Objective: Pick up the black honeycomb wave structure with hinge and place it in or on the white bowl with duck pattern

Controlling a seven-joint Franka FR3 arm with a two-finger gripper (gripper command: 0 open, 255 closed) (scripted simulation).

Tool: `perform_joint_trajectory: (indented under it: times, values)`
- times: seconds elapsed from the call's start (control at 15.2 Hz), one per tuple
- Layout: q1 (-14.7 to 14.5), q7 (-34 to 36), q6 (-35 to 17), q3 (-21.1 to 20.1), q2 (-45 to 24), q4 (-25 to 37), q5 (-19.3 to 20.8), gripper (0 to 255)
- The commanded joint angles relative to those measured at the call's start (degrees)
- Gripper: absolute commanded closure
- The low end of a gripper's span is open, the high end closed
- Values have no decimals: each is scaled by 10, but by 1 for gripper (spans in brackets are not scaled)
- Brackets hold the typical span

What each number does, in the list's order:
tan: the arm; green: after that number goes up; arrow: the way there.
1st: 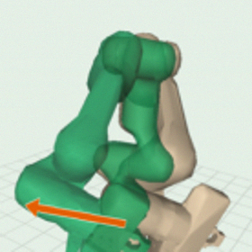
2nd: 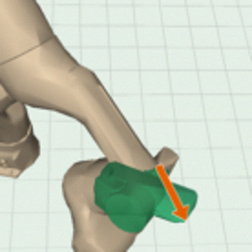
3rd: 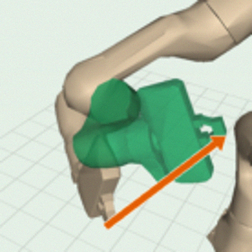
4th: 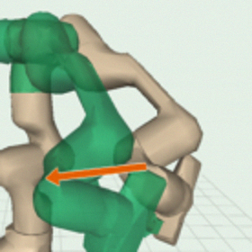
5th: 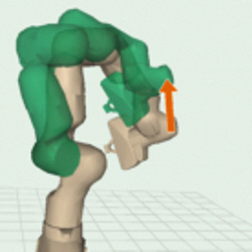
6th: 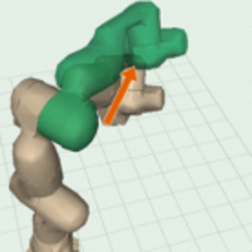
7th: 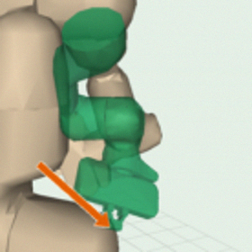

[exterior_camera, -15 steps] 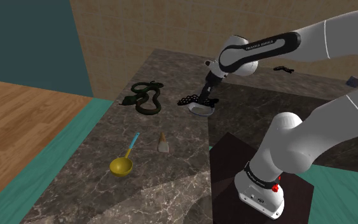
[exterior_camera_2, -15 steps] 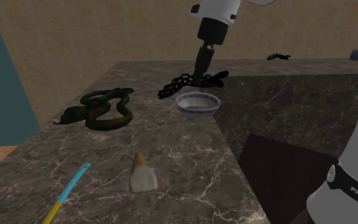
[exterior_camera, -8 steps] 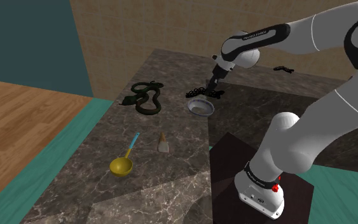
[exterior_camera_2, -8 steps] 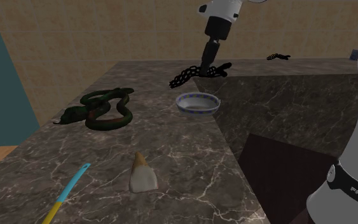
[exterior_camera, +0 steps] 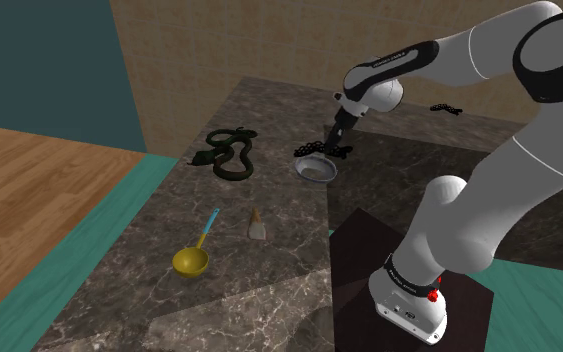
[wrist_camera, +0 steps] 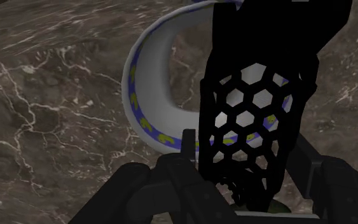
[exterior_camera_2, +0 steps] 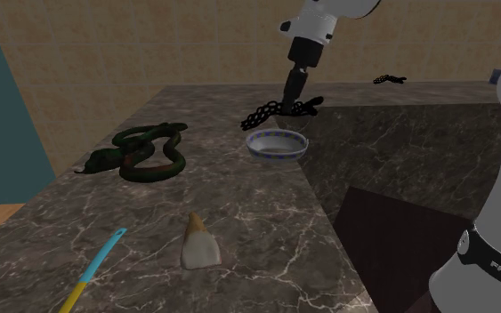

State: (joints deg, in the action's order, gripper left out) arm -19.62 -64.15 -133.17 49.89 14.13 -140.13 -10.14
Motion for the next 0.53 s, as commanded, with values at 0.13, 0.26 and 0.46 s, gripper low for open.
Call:
perform_joint_trajectory:
  times: [0.13,0.26,0.46]
  values:
    - [-18,-32,-28,18,-30,-10,-35,255]
    - [-27,-51,-41,28,-46,-15,-56,255]
    - [-41,-84,-58,41,-73,-20,-94,255]
